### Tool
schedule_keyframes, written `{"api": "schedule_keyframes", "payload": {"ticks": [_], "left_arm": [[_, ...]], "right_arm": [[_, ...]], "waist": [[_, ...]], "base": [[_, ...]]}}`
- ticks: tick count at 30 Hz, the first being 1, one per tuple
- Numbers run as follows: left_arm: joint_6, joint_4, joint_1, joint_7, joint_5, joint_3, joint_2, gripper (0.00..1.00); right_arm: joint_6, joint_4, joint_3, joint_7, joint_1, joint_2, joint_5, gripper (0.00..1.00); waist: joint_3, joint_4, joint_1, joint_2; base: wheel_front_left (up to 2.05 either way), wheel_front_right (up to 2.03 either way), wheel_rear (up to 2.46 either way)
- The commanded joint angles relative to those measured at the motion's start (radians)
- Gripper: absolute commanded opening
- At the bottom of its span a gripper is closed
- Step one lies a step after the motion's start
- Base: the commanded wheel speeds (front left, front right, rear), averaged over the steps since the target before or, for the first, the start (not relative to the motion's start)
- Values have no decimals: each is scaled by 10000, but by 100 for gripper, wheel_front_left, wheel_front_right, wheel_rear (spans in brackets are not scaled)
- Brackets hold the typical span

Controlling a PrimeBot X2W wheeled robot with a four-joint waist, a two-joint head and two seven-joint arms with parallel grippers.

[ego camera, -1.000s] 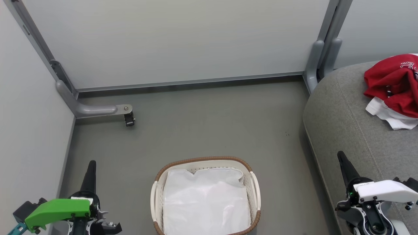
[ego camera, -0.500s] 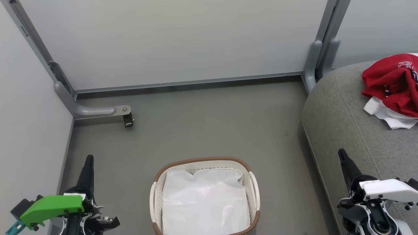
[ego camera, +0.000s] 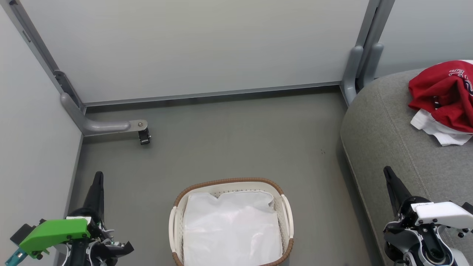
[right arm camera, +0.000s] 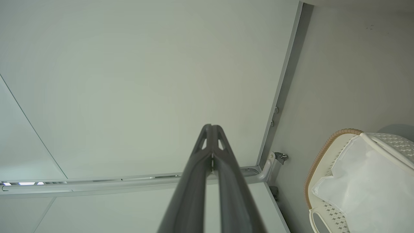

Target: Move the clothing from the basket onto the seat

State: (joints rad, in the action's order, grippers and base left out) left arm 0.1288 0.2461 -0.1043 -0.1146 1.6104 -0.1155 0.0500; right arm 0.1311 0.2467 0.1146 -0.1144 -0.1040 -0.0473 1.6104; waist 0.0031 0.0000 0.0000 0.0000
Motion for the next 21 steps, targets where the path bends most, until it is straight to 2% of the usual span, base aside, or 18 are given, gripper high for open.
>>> {"api": "schedule_keyframes", "payload": {"ticks": [1, 21], "left_arm": [[42, -20, -99, -38, 35, -19, 3, 0], [41, -22, -98, -33, 39, -13, 3, 0]], "right_arm": [[-7, -43, 21, -38, -85, -60, 35, 0], [-7, -43, 22, -40, -82, -59, 33, 0]], "waist": [[0, 0, 0, 0], [0, 0, 0, 0]], "base": [[0, 0, 0], [0, 0, 0]]}}
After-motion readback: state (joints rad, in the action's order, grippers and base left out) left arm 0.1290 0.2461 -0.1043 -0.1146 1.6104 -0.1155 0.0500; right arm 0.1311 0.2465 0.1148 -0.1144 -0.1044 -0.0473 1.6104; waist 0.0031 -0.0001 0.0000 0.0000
